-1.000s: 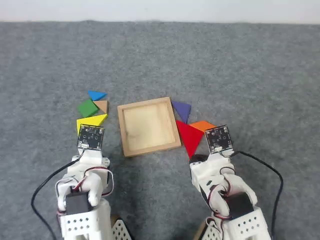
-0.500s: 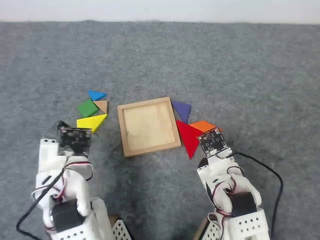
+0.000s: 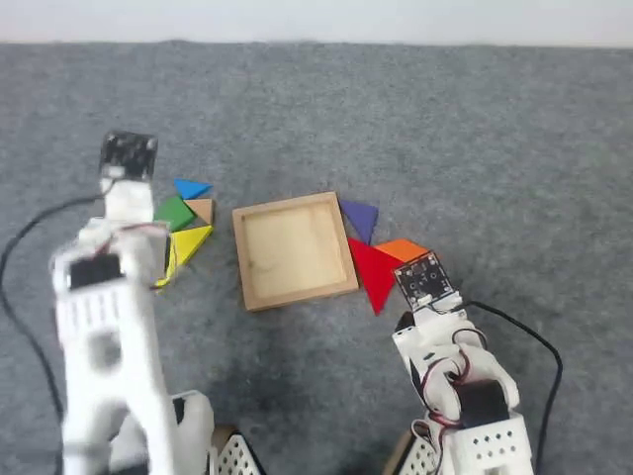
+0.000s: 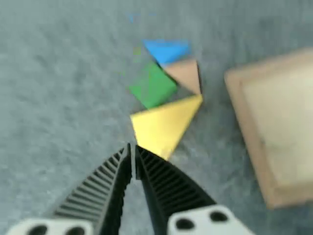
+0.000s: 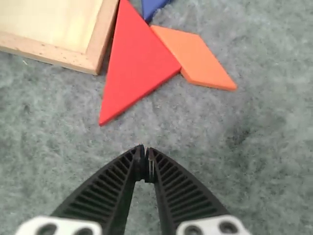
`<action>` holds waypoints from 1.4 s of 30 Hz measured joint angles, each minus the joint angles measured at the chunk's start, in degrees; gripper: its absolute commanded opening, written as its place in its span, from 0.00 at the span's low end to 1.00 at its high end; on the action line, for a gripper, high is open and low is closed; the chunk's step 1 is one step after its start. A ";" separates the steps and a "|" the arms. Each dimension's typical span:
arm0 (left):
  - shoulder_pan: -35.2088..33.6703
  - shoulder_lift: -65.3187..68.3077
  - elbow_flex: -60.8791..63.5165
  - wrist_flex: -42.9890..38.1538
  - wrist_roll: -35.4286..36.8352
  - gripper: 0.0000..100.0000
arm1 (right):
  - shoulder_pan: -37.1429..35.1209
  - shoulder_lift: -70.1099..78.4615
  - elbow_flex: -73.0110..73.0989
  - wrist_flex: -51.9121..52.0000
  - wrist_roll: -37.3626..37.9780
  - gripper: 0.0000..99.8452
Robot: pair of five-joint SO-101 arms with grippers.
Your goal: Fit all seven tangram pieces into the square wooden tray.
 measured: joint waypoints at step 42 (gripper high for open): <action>-4.04 49.41 -26.55 -3.69 -21.89 0.38 | -0.09 0.00 0.00 0.00 0.18 0.01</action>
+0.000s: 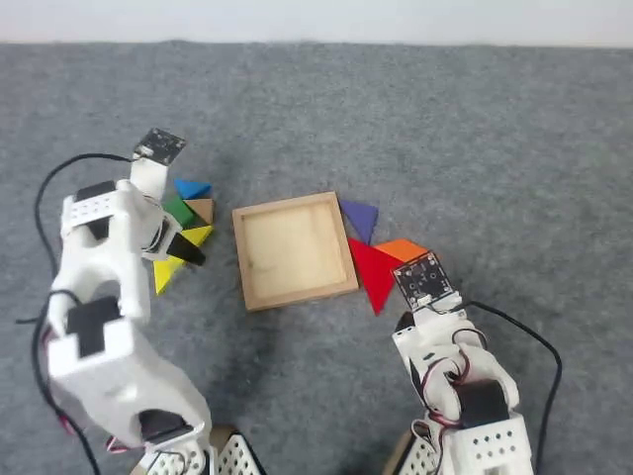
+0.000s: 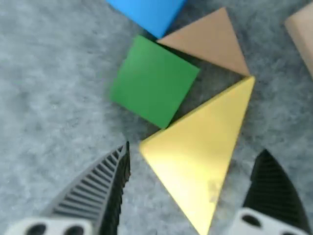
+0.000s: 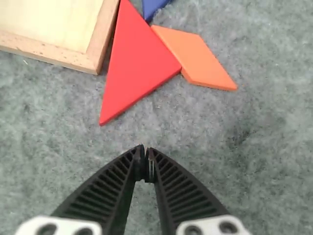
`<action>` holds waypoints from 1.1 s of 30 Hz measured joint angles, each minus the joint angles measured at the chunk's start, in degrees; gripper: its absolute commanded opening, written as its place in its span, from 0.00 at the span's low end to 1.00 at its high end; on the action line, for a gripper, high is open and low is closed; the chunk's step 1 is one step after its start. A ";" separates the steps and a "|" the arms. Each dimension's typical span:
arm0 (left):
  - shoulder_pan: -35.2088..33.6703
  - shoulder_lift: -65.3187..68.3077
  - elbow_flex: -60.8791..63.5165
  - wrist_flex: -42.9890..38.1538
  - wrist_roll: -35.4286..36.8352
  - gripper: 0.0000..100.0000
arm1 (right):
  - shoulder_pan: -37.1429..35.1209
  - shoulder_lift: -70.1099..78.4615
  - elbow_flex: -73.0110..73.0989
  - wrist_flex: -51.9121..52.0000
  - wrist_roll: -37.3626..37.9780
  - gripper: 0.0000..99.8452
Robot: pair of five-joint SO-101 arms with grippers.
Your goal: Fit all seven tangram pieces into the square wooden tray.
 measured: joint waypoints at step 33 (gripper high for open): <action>-1.05 12.04 -13.01 14.24 -13.36 0.36 | 0.00 0.00 0.00 0.00 0.00 0.01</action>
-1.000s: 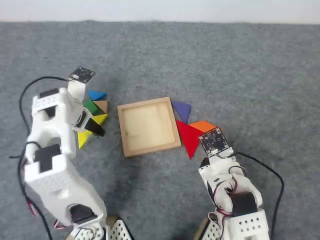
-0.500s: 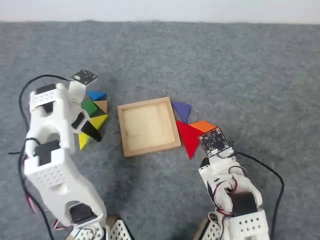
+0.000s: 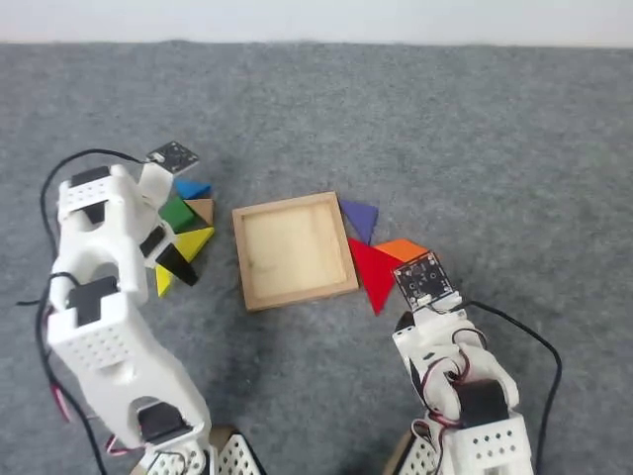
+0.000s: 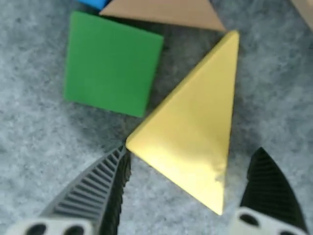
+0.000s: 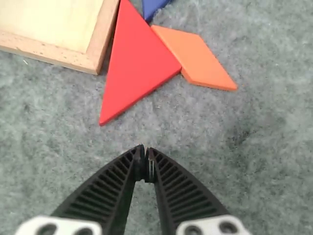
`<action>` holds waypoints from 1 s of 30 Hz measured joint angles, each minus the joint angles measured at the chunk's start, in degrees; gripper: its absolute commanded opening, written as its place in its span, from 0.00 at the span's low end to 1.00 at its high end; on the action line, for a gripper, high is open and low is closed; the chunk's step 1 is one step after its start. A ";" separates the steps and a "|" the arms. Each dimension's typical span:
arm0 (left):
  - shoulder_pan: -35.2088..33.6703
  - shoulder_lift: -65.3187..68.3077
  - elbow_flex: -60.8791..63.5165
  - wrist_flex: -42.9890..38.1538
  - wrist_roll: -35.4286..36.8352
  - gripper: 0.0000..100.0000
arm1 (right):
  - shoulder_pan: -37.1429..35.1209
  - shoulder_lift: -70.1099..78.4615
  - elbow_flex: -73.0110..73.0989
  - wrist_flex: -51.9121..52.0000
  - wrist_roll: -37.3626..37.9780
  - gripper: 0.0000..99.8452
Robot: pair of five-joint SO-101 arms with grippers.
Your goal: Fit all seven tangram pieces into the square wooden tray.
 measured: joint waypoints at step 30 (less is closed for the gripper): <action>0.79 2.37 -4.31 0.97 0.18 0.36 | 0.00 0.00 0.00 0.00 0.00 0.01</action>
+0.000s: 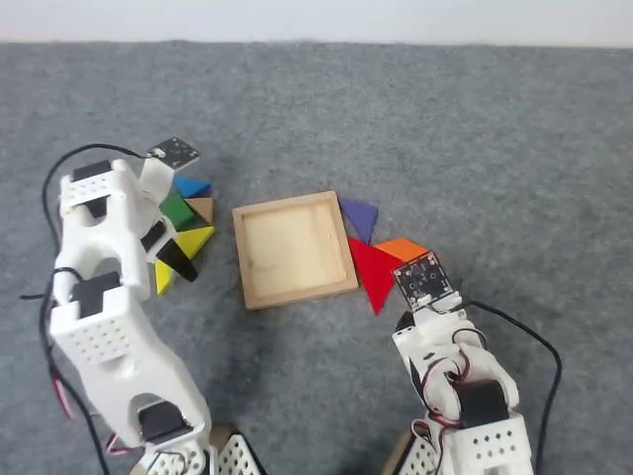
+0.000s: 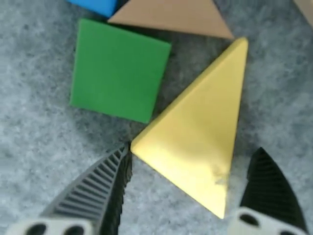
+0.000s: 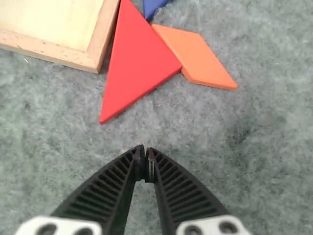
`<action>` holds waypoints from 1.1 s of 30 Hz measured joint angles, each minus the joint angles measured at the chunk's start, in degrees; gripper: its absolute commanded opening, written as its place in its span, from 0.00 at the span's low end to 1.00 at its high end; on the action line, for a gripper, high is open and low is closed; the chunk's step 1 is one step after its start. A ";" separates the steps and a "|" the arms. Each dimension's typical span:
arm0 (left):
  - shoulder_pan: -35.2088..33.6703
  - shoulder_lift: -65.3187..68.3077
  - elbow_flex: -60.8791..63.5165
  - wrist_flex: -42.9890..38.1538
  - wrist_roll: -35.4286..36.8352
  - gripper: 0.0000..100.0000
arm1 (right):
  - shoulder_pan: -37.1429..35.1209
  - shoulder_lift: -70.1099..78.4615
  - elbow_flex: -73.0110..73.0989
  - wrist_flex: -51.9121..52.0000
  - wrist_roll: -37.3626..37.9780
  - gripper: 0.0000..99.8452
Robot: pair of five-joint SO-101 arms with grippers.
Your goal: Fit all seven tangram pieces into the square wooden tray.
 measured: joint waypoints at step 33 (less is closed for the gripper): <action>2.73 0.79 -0.79 -2.55 -0.44 0.29 | 0.00 0.00 0.00 0.00 0.00 0.01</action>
